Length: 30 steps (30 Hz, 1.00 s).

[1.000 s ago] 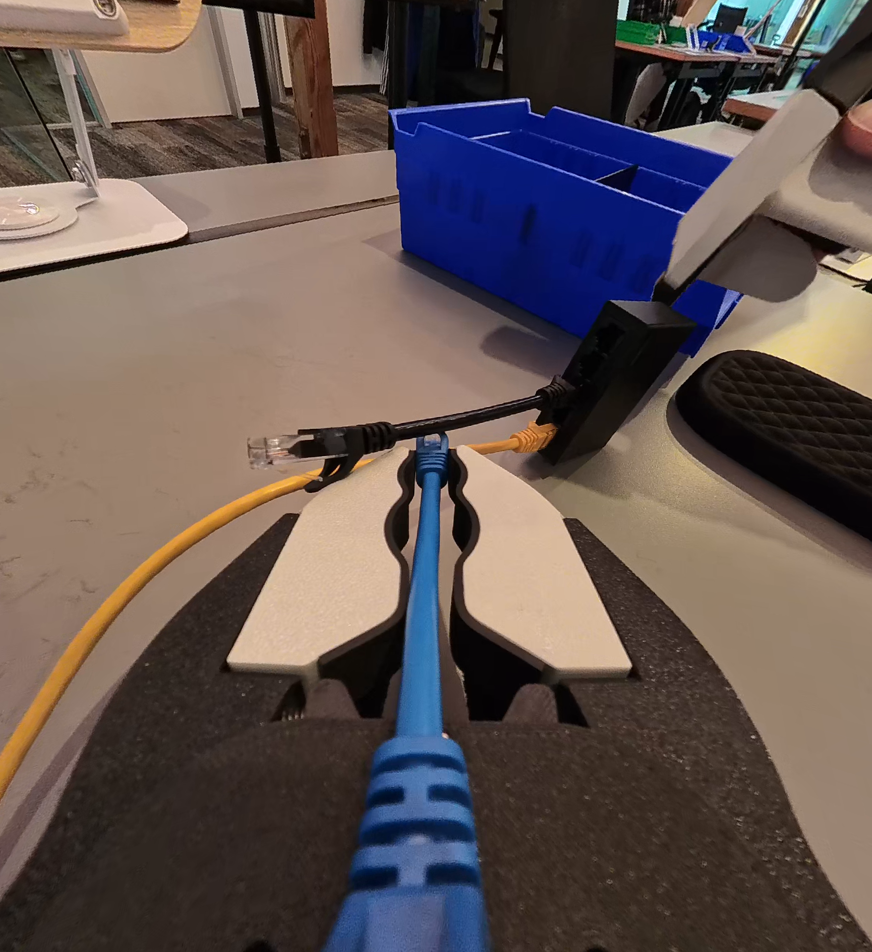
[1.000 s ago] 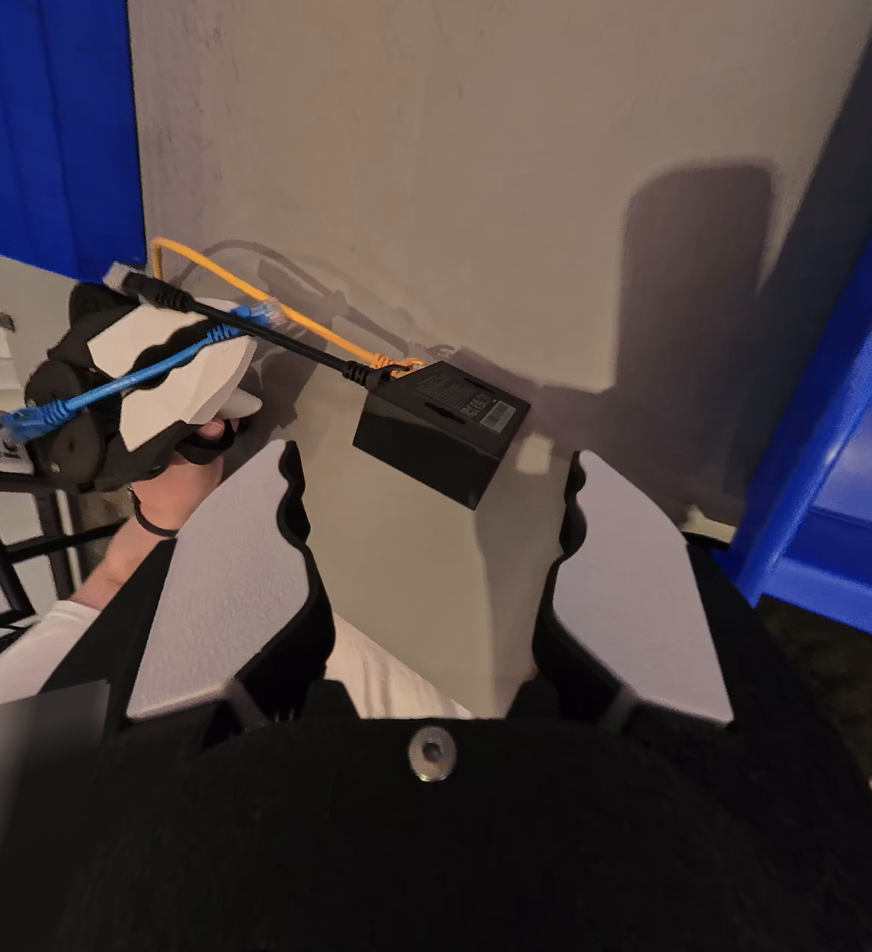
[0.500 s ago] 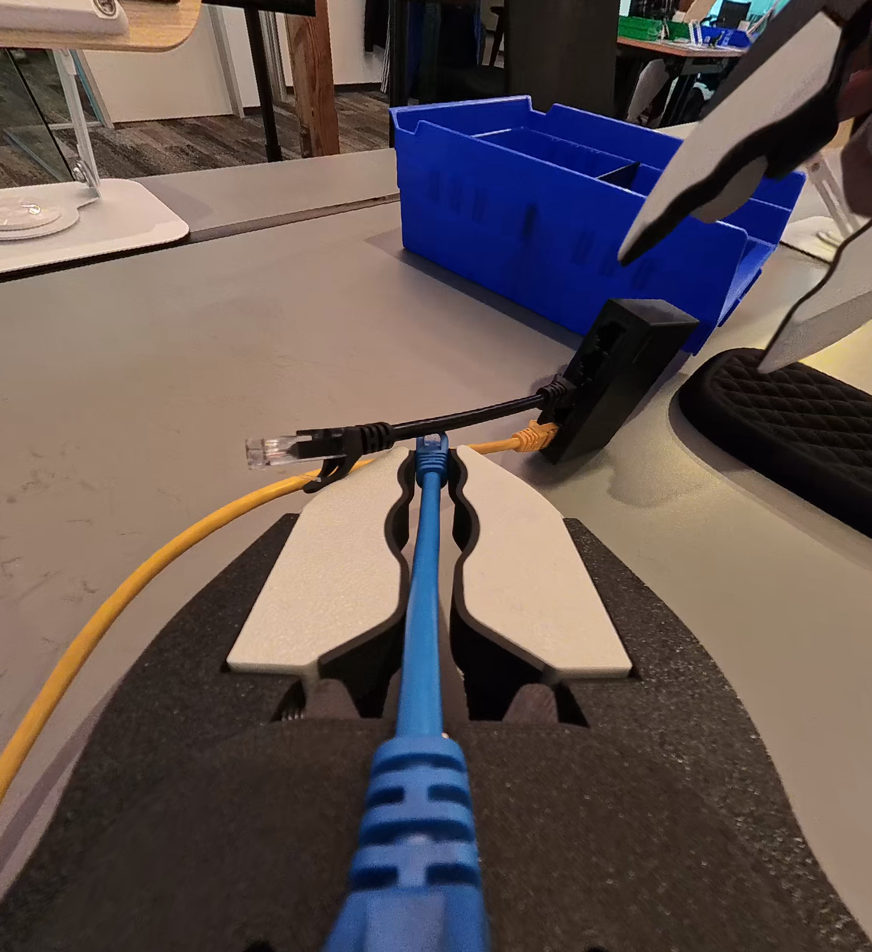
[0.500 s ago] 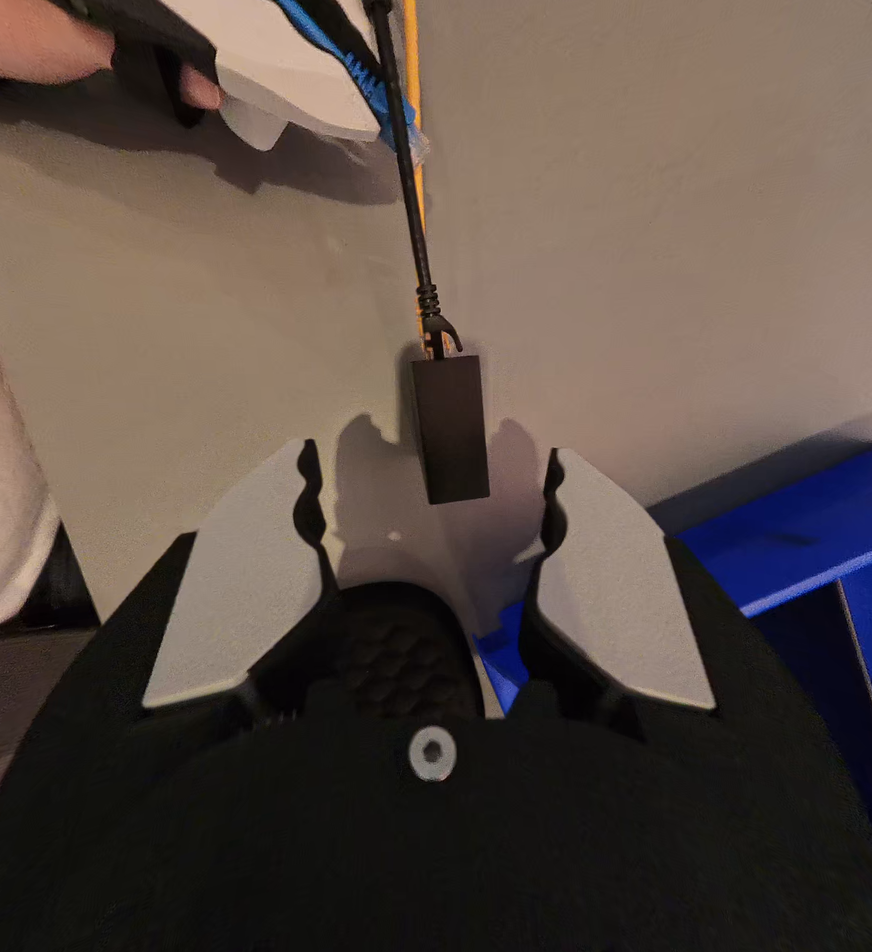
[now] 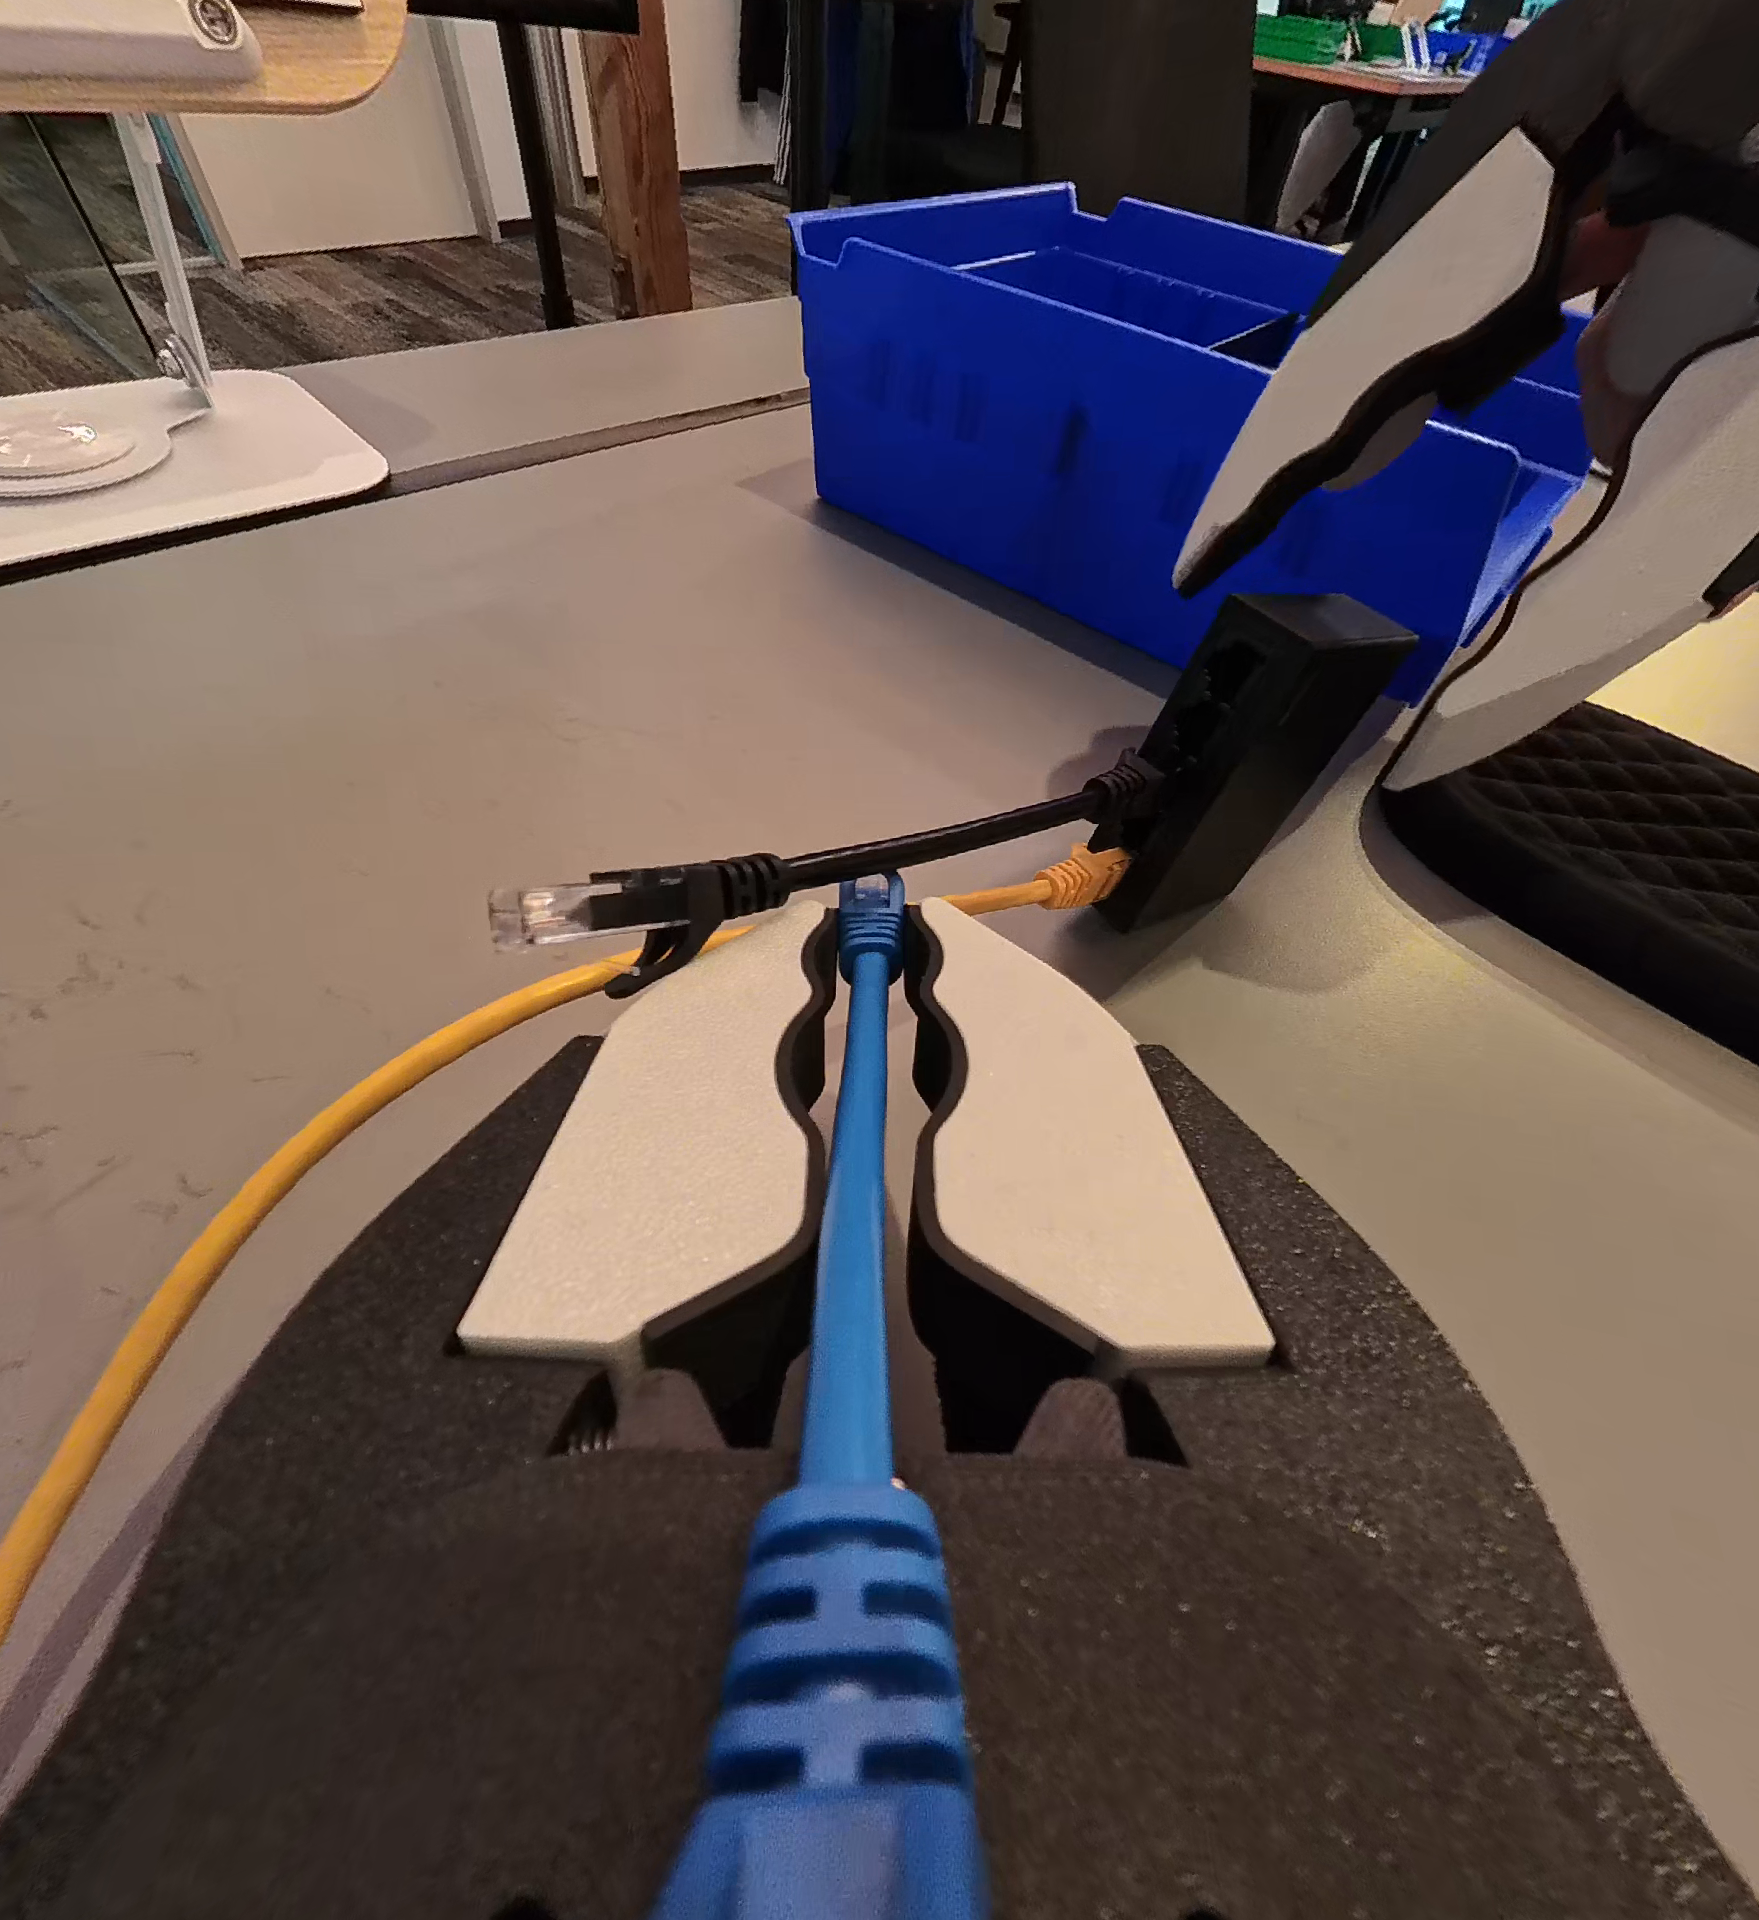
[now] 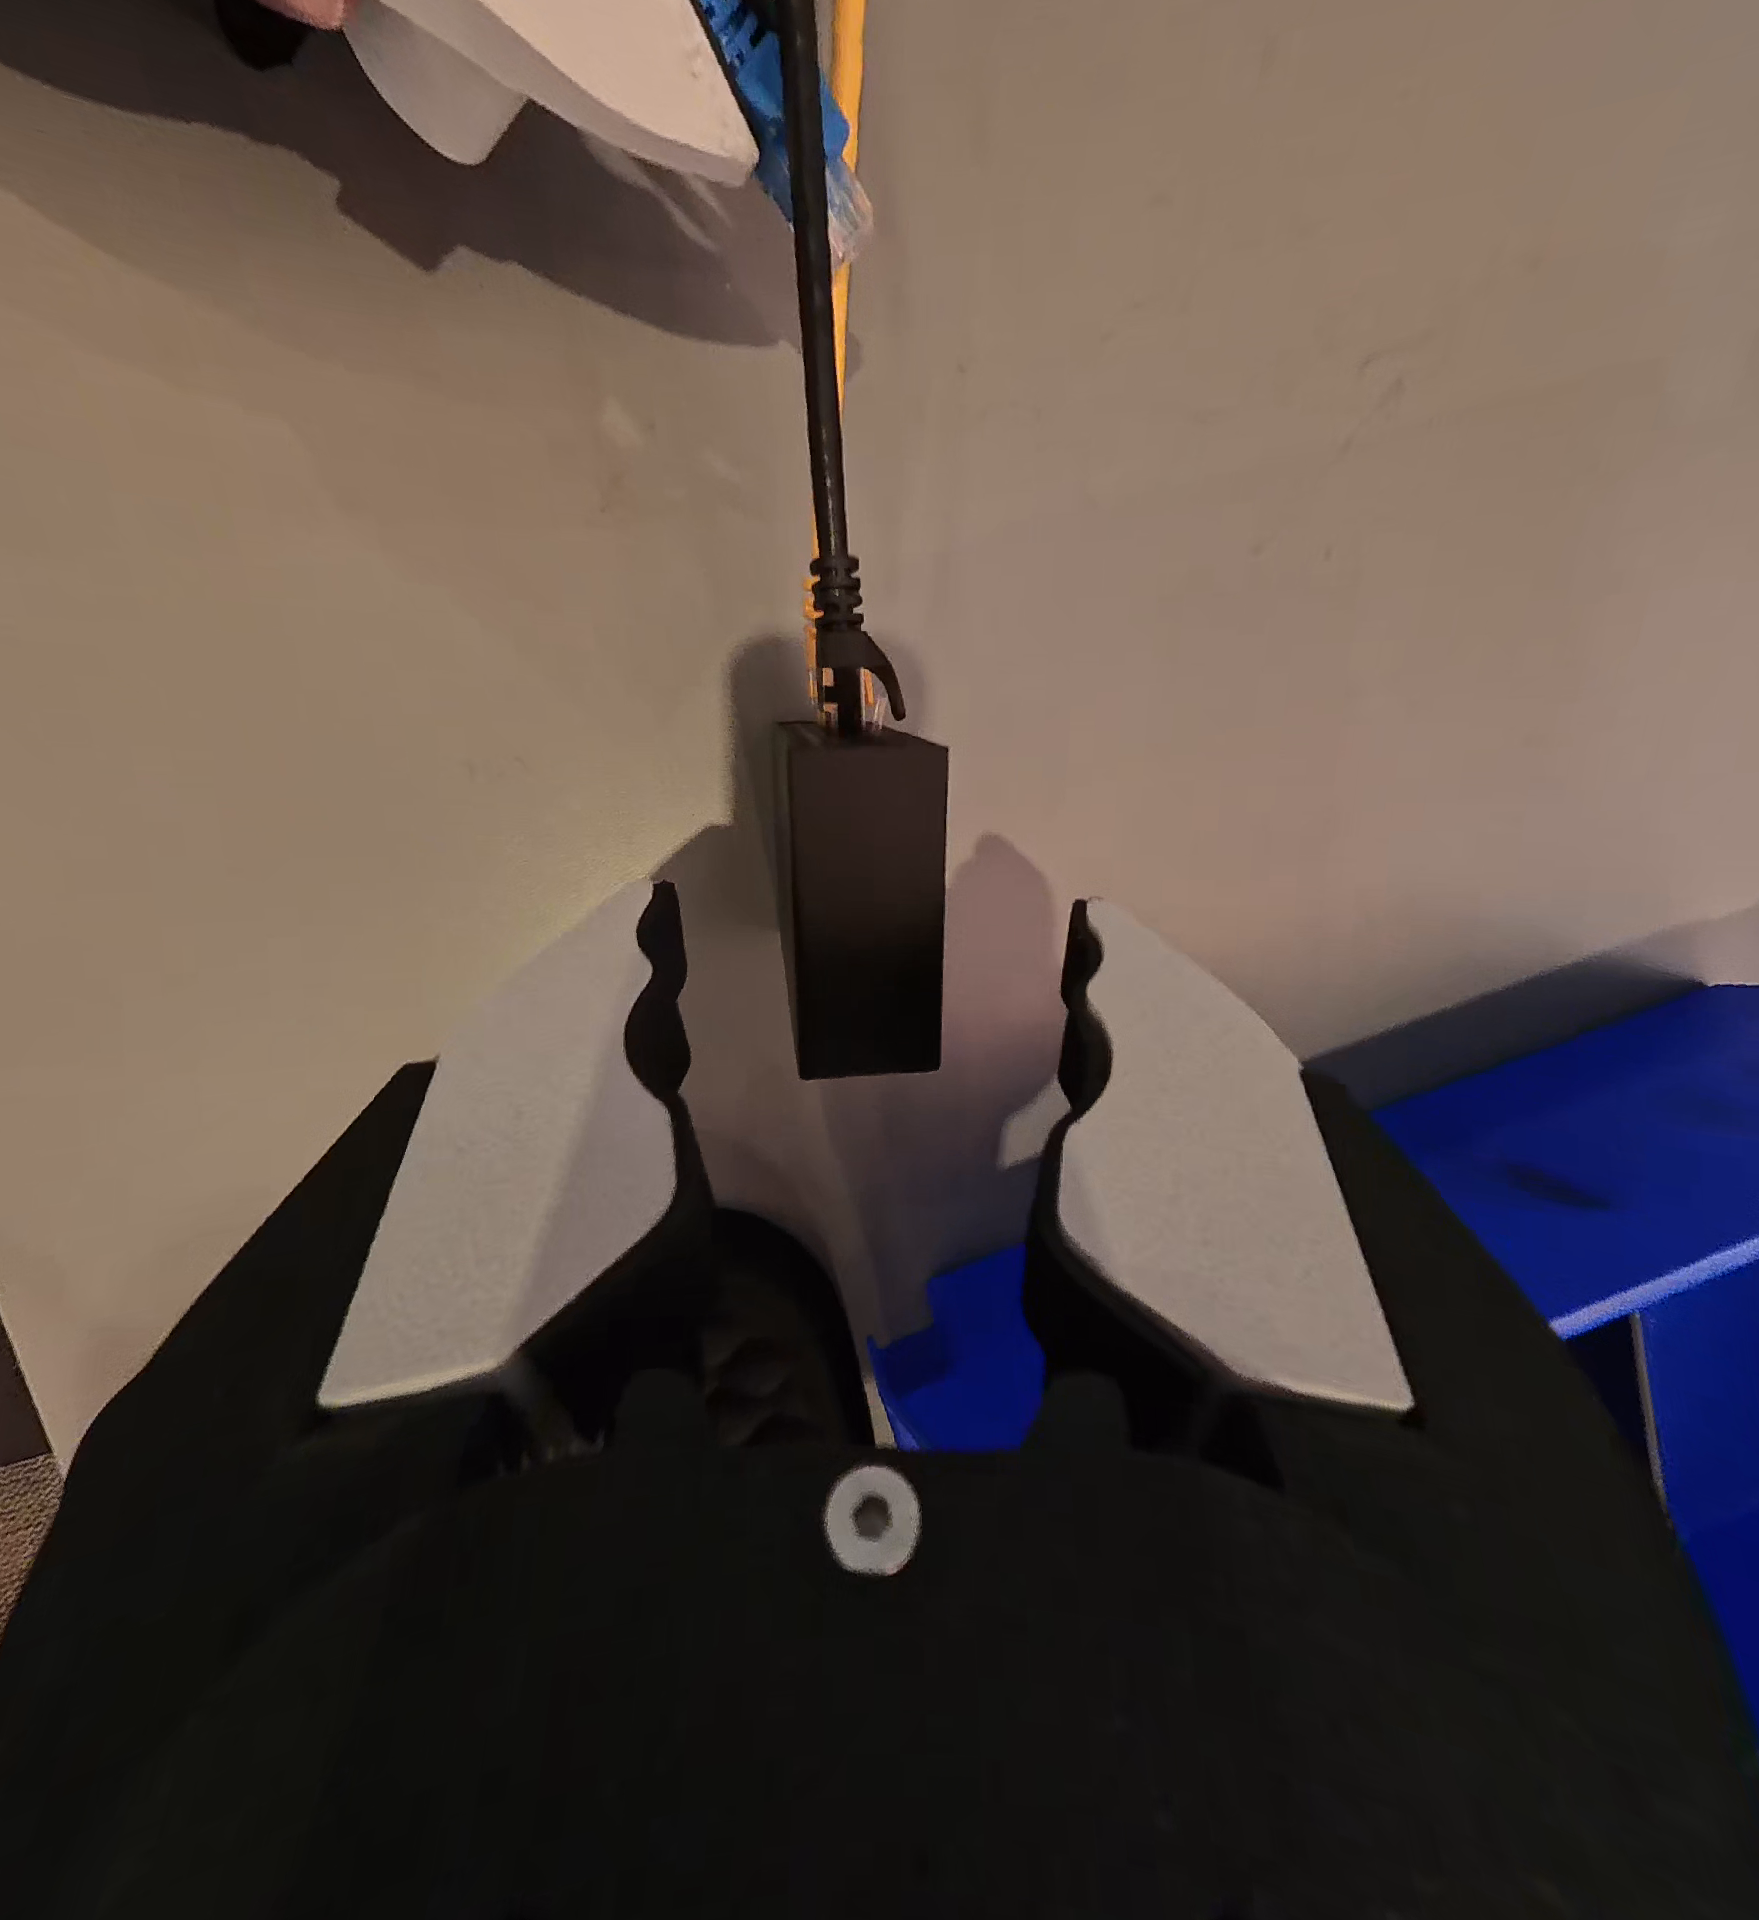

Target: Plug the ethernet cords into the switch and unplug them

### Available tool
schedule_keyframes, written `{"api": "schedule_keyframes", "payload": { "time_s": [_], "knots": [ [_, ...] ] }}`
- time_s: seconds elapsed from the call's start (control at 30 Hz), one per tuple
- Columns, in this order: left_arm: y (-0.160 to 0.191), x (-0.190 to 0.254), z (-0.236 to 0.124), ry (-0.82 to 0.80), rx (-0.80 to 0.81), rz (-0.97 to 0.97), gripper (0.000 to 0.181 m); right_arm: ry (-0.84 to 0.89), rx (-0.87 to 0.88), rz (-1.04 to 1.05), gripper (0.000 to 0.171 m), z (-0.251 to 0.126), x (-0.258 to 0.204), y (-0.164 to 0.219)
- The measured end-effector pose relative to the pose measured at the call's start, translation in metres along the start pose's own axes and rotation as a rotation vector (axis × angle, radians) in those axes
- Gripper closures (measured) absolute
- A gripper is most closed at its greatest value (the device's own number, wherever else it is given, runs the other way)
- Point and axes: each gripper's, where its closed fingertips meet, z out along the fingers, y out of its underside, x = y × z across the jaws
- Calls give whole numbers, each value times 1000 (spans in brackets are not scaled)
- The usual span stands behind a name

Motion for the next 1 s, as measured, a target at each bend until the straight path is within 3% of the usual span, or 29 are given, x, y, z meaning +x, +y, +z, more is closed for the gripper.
{"api": "schedule_keyframes", "payload": {
  "time_s": [0.17,0.4,0.47,0.67,0.77,1.0],
  "knots": [
    [0,1,0,-2,-3,9,170,18,6,66,101,-2,5,-3],
    [0,1,0,-4,-2,12,170,-16,91,427,91,-9,4,-23],
    [0,1,0,-6,-2,15,170,58,78,578,83,-14,16,-19],
    [1,1,1,-12,-5,26,170,-120,59,1198,62,-12,3,-13],
    [1,2,1,-14,-6,34,170,-116,-17,1247,63,-9,2,-2],
    [2,2,2,-19,-13,43,170,-151,2,1378,68,-3,-4,-6]
  ]
}}
